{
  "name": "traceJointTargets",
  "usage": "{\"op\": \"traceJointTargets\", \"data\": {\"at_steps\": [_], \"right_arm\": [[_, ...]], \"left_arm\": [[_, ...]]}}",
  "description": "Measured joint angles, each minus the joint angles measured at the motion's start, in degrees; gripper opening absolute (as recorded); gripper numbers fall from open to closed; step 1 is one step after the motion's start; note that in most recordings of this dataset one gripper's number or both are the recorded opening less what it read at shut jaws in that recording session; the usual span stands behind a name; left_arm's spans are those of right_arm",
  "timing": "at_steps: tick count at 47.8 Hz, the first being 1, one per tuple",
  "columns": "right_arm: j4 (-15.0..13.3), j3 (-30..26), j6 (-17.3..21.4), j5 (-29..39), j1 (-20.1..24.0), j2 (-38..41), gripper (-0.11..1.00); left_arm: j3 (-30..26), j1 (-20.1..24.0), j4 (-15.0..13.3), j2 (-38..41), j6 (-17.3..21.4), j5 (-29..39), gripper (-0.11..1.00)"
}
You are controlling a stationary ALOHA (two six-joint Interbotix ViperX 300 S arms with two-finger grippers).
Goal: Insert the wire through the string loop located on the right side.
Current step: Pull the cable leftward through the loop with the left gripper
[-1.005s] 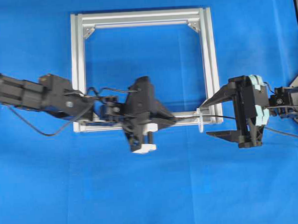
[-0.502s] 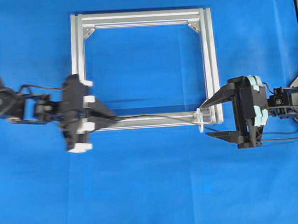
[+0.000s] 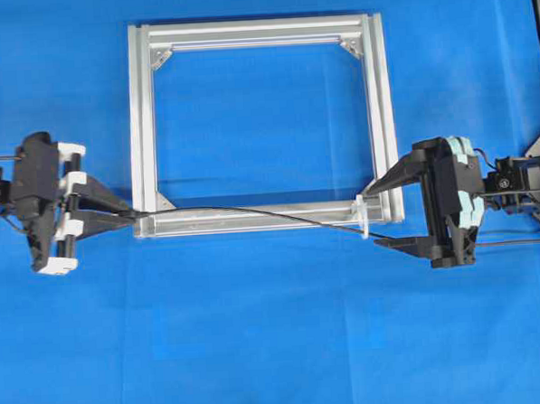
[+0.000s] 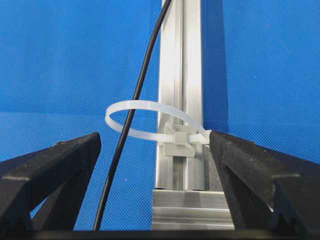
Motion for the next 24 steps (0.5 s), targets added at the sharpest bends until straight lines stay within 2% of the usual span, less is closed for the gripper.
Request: {"op": "traceJointTargets", "data": {"at_steps": [24], "right_arm": [[0.6, -0.1, 0.0, 0.6, 0.0, -0.1, 0.92]], "left_arm": [[1.1, -1.8, 0.0, -1.1, 0.0, 4.1, 0.08]]}}
